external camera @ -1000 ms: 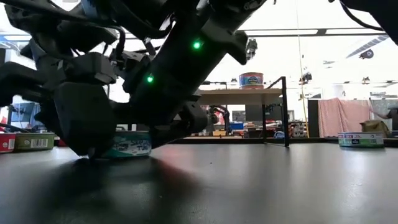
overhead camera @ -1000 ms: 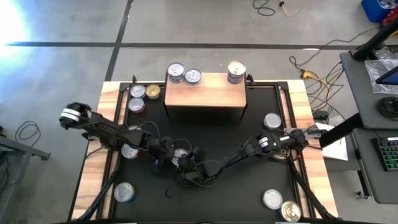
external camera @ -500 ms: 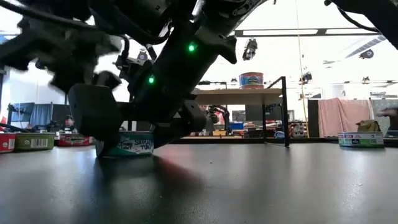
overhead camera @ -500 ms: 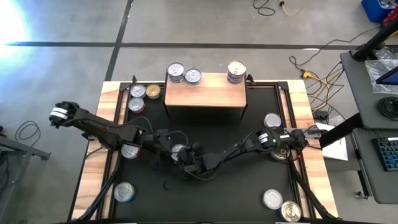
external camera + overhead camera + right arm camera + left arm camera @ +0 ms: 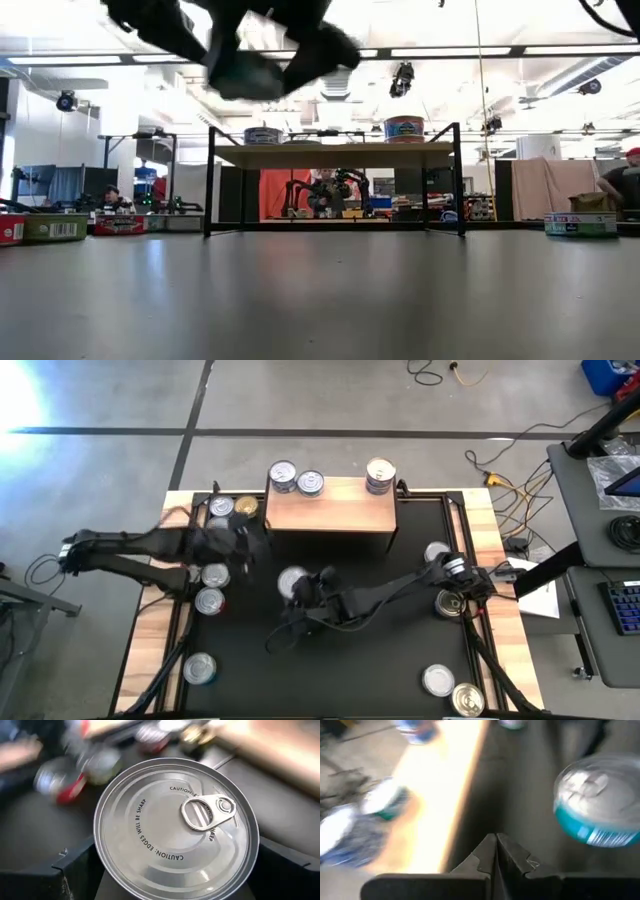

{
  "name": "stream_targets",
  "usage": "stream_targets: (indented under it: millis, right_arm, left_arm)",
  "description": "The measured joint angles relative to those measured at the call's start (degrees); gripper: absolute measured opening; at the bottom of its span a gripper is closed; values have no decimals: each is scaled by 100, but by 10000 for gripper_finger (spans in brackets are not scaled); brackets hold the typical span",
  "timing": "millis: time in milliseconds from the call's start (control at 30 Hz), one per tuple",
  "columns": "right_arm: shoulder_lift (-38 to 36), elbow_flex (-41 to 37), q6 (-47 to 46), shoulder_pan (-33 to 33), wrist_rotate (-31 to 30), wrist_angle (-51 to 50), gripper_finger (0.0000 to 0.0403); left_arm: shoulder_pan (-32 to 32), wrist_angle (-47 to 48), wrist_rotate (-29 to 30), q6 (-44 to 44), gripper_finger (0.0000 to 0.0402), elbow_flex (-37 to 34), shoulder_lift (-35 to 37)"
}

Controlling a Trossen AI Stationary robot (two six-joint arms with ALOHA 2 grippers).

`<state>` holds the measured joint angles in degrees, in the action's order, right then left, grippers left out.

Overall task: Stack canned seafood by type on shelf
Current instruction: Stack the green-blue tuna can on the shelf

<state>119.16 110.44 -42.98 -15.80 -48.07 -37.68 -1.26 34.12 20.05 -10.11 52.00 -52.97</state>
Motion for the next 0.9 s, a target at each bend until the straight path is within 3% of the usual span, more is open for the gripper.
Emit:
stream_targets:
  millis: [167,267,500,667,900]
  right_arm:
    - [-468,156,-580,357,-757,-115,379]
    - [-472,393,-455,706,-708,-122,379]
    - [-385,838,-24,1521,-328,-155,378]
    - [-385,867,-49,2007,-210,-707,378]
    - [-385,897,580,2500,181,-891,378]
  left_arm:
    - [-922,-26,-972,156,1,-14,341]
    - [-1172,-111,-1601,423,1,-14,483]
    - [-1191,-12,-2208,731,1,-16,766]
    - [-1188,-1,-2280,954,1,-18,884]
    - [-1204,-186,-1723,1411,1,-21,704]
